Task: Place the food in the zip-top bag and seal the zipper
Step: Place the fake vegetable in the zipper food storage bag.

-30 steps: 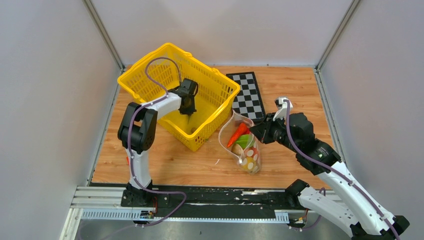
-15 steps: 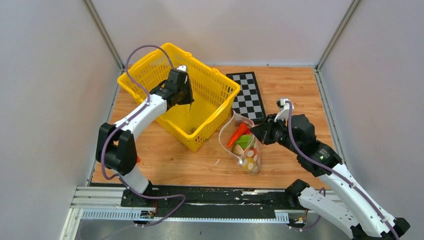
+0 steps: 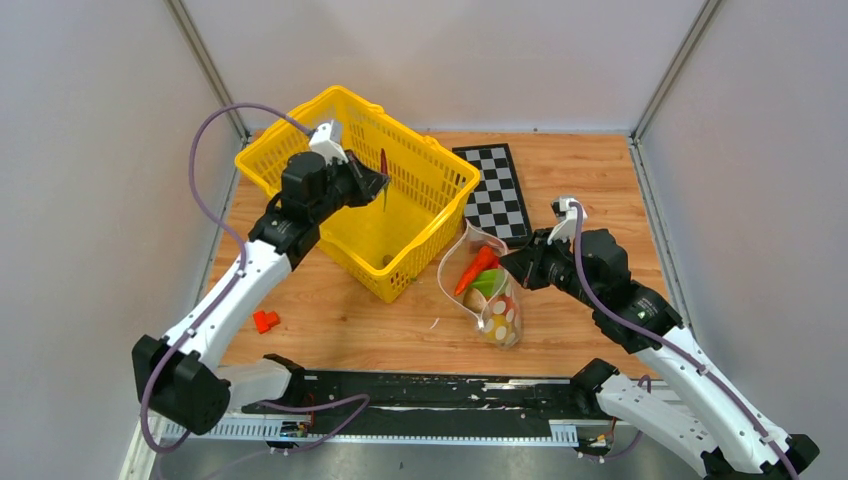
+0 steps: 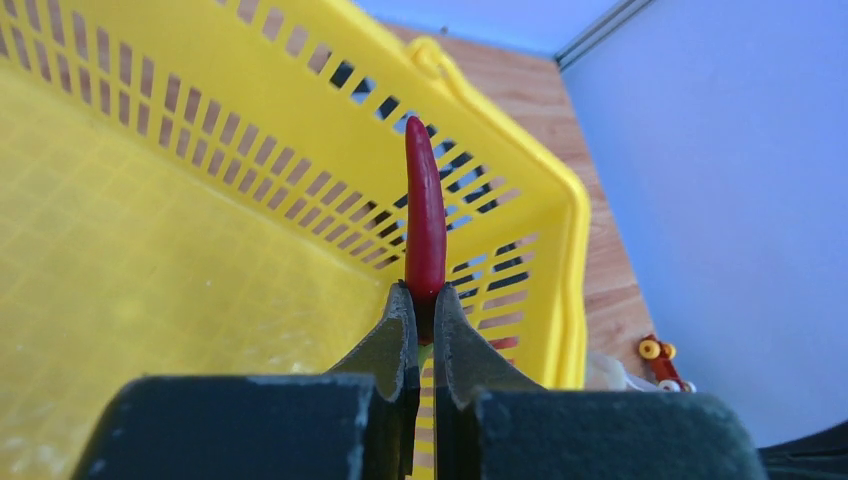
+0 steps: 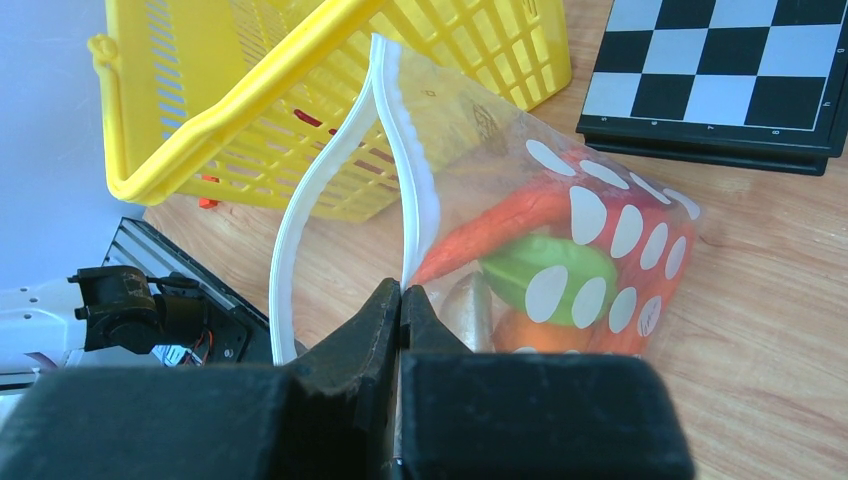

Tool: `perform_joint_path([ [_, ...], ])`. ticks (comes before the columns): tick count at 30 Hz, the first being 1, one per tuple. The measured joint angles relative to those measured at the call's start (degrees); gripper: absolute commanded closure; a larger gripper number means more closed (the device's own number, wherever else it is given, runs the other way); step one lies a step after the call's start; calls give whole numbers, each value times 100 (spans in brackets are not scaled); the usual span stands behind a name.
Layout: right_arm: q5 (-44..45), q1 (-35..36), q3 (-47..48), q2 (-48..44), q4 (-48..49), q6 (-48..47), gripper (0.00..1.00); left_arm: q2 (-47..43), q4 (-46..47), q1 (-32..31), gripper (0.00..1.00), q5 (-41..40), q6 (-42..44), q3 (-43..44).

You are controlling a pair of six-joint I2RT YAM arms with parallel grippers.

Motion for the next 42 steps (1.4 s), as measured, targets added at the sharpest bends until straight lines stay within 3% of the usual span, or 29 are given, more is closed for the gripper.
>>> perform_joint_path([
  [9,-2,0,0,13,44,2,100,-1023,1327,-96,99,358,-485,-852],
  [15,-2,0,-2,42,85,4,100,-1360,2284,-1137,100,404,-890,-1255],
  [22,0,0,-7,44,114,44,100,-1357,3062,-2260,100,323,-1104,-1753],
  [28,2,0,-13,44,131,74,100,-1034,3438,-3115,100,-243,-1362,-2208],
  [35,55,0,-24,7,131,111,100,-409,3357,-3447,100,-417,-1606,-2205],
  [38,81,0,-68,-48,136,116,100,-219,3335,-3499,93,-498,-1659,-2205],
  [42,111,0,-81,-76,131,131,100,-9,3294,-3536,69,-522,-1705,-2205],
])
